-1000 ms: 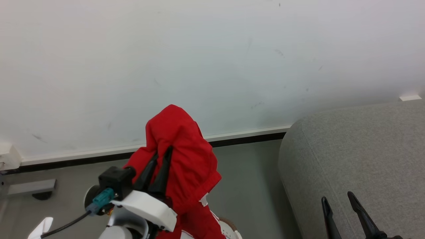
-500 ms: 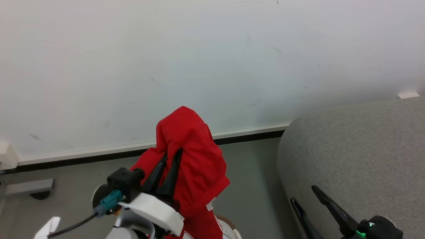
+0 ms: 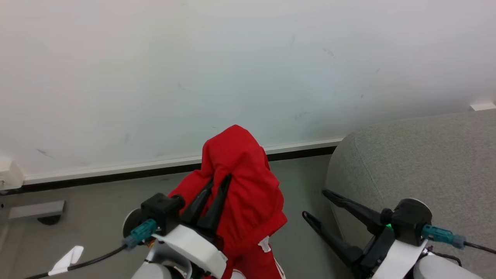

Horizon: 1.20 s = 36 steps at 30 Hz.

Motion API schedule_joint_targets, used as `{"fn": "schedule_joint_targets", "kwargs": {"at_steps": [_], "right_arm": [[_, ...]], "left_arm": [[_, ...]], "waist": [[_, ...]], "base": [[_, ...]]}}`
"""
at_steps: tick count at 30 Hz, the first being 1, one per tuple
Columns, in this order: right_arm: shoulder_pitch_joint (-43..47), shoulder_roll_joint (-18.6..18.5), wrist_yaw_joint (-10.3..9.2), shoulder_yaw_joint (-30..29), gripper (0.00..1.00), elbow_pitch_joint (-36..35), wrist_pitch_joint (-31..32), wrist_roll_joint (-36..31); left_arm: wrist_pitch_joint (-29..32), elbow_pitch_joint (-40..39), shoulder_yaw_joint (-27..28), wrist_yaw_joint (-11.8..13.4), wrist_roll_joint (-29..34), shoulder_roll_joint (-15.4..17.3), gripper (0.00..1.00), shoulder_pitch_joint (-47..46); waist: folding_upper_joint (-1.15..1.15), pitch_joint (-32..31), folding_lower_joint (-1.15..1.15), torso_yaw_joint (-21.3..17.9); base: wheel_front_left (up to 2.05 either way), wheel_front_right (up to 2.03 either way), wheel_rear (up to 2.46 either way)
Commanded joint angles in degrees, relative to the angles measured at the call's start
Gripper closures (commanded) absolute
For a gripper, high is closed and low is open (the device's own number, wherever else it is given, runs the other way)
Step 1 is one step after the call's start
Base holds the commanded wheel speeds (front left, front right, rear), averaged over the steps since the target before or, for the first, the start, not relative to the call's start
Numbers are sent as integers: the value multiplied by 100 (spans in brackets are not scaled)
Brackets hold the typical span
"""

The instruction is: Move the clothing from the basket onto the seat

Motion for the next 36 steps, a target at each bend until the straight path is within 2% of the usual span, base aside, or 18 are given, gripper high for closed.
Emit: {"fn": "schedule_joint_targets", "kwargs": {"at_steps": [1, 10, 17, 24, 36], "right_arm": [[-223, 9, -13, 165, 0, 111, -58, 99], [-1488, 332, -13, 1403, 0, 937, -241, 788], [-1989, 382, -13, 1837, 0, 1356, -288, 1225], [-2081, 289, -13, 1914, 0, 1243, -169, 1664], [-1828, 373, -13, 1919, 0, 981, 253, 1767]], "left_arm": [[13, -38, -10, -16, -25, 11, 100, -56], [108, -120, -366, -175, -86, -79, 100, -163], [190, -102, -642, -308, -266, -138, 100, -240], [221, -50, -815, -385, -563, -138, 100, -316], [262, -74, -1288, -470, -1117, -25, 100, -520]], "waist": [[0, 19, 0, 18], [0, 104, 0, 143], [0, 115, 0, 292], [0, 71, 0, 415], [0, 19, 0, 468]], "base": [[0, 0, 0], [0, 0, 0], [0, 0, 0], [0, 0, 0], [0, 0, 0]]}}
